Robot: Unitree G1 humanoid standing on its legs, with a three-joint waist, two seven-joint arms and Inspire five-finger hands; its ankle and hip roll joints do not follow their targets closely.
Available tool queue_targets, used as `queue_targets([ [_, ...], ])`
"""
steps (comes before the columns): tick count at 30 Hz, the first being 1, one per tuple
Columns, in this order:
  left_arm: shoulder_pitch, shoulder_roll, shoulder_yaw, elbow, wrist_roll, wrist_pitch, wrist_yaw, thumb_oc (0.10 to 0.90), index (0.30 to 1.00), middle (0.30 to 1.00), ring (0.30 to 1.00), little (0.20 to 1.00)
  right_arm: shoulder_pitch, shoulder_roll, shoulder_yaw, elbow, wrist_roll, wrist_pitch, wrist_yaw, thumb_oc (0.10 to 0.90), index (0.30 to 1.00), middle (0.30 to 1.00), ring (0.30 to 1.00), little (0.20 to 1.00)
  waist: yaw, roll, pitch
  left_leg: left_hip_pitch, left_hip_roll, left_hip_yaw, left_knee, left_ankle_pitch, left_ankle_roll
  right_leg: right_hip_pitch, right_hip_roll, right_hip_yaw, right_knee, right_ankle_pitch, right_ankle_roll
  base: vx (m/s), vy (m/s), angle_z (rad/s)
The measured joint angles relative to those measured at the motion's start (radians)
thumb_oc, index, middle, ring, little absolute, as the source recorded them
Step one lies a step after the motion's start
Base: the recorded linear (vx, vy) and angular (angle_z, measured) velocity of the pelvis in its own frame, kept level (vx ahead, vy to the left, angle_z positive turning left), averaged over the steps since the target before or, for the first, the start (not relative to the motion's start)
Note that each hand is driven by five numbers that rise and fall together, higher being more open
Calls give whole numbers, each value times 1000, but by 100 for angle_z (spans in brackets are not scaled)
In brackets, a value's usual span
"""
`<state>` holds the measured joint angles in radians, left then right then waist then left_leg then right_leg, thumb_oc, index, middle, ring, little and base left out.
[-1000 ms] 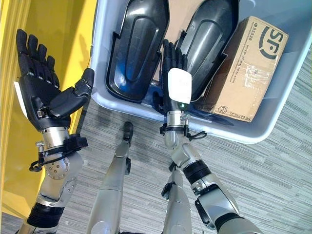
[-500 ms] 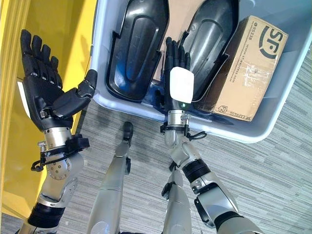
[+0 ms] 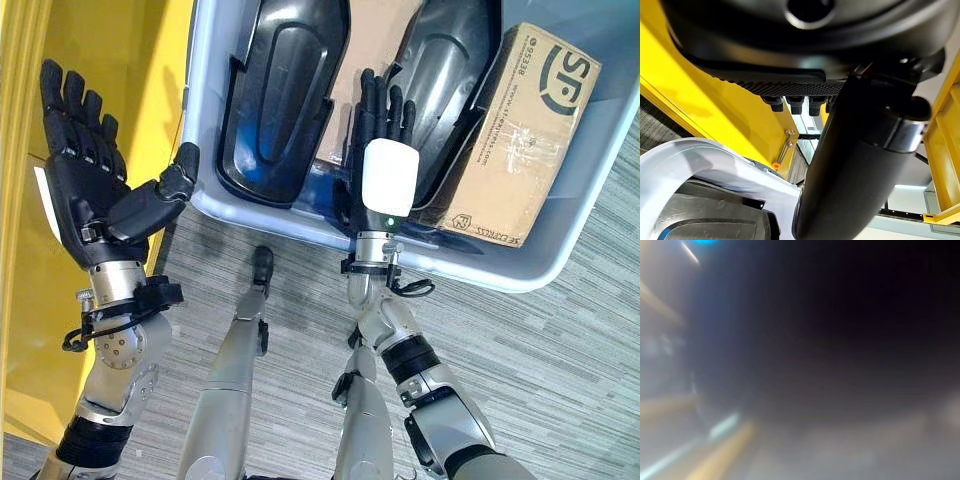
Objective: Move parts from the plastic box to the shelf.
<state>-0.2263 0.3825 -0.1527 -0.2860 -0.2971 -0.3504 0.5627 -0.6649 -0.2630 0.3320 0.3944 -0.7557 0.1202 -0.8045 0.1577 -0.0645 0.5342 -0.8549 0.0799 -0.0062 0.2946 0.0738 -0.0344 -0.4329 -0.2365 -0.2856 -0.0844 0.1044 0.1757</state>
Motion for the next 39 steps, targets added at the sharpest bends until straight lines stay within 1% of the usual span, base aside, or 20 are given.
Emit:
queue_targets([
  [6,0,0,0,0,9,0,0,900,1000,1000,1000,1000,9,-2,-3,0,0,-5,0,900,1000,1000,1000,1000,-8,0,0,0,0,0,1,0,0,0,0,1,0,1,1,0,0,0],
  [7,0,0,0,0,9,0,0,900,1000,1000,1000,1000,10,-2,-3,0,0,-6,0,900,1000,1000,1000,1000,-9,0,0,0,0,0,1,0,0,0,0,1,0,4,7,0,0,0],
  [18,-1,0,0,0,9,0,1,900,1000,1000,1000,1000,18,-2,-3,0,0,-11,0,900,1000,1000,1000,1000,-13,0,0,1,0,1,4,0,1,2,-1,3,0,6,9,0,0,0],
  [23,-1,0,0,0,9,0,2,900,1000,1000,1000,1000,19,-3,-2,0,0,-25,0,900,1000,1000,1000,1000,-13,0,0,1,0,2,4,0,1,2,0,3,0,6,9,0,0,0],
  [28,-8,0,0,0,10,0,20,900,1000,1000,1000,1000,39,-5,3,-45,2,-33,10,900,1000,1000,1000,1000,-15,0,0,1,0,2,4,0,1,1,0,3,0,6,9,0,0,0],
  [33,-26,0,0,0,31,0,23,900,1000,1000,1000,1000,42,-34,7,-84,4,-50,29,900,1000,1000,1000,1000,-18,0,0,2,1,3,5,0,1,1,1,5,0,7,10,0,0,0],
  [37,-31,0,0,0,37,0,26,900,1000,1000,1000,1000,16,-47,8,-113,4,-54,29,900,1000,1000,1000,1000,-17,0,0,3,1,3,7,0,1,4,2,5,0,7,10,0,0,0],
  [39,-35,0,0,0,37,-1,39,900,1000,1000,1000,1000,-8,-68,5,-113,3,-54,30,900,1000,1000,1000,1000,-15,0,0,3,1,2,9,0,1,6,1,4,0,7,10,0,0,0],
])
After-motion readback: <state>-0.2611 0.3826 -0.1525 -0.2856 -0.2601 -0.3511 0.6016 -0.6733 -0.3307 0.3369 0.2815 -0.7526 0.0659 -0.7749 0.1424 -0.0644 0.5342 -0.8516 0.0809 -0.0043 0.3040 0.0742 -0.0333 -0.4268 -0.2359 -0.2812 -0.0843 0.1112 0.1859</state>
